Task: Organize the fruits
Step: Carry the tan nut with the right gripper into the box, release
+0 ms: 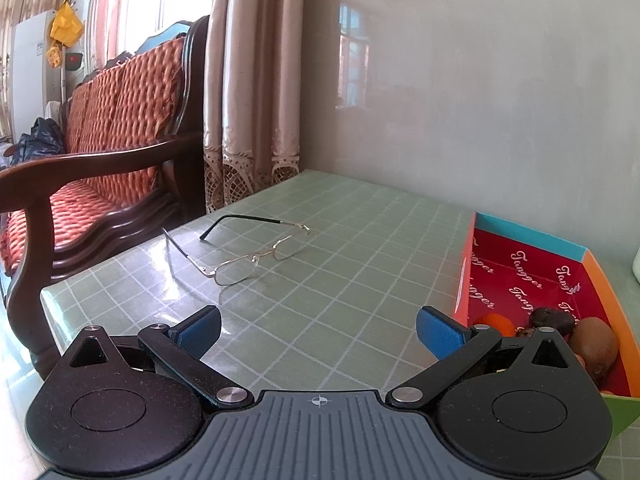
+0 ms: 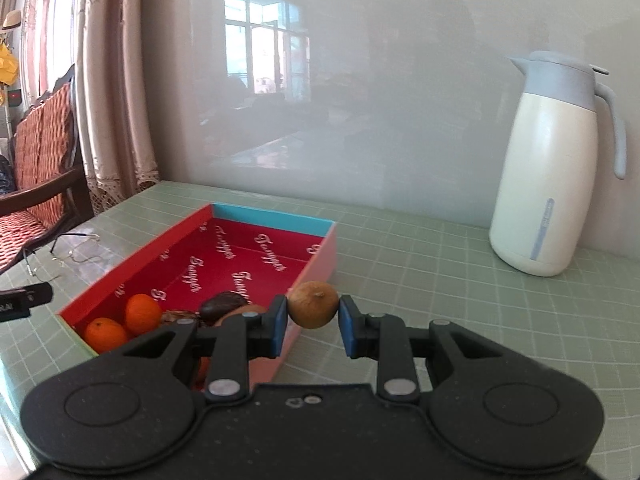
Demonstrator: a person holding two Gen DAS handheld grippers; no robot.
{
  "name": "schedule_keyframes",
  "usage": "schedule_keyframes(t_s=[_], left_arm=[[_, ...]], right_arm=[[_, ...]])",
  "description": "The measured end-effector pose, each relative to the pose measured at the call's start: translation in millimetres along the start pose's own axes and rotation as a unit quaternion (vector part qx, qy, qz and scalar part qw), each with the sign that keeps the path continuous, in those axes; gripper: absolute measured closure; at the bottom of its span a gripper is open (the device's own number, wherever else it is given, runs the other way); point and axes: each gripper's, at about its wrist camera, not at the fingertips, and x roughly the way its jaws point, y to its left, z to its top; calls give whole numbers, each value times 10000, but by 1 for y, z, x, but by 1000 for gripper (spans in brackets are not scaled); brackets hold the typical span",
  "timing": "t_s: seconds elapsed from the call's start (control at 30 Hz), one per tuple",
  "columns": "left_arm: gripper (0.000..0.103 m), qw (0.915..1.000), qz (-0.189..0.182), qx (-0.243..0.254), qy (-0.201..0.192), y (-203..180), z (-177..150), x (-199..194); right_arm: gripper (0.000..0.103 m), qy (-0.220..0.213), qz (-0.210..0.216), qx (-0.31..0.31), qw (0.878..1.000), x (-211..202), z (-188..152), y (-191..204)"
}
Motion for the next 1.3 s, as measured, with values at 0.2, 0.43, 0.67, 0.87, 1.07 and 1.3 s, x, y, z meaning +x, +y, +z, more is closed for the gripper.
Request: schedule_keyframes(t_s=[0.2, 0.43, 0.67, 0.87, 1.07, 1.3], left_arm=[[0, 10000, -22, 71, -16, -2, -2, -1], [0, 9999, -58, 143, -28, -5, -1, 0], [0, 9997, -75, 227, -23, -9, -1, 1], [0, 9995, -112, 305, -19, -16, -2, -1], [0, 9989, -209, 395, -106, -29, -1, -8], [0, 9965, -401, 627, -376, -56, -2, -27]], right_arm=[[77, -1, 198, -56, 9998, 5, 0, 21], [77, 35, 431, -241, 9988, 11, -3, 50], [77, 85, 599, -251, 9979, 22, -5, 70], [75, 175, 701, -293, 9970, 31, -7, 82], [22, -3, 579, -231, 9981, 16, -7, 69], [8, -67, 132, 67, 9999, -12, -2, 13]])
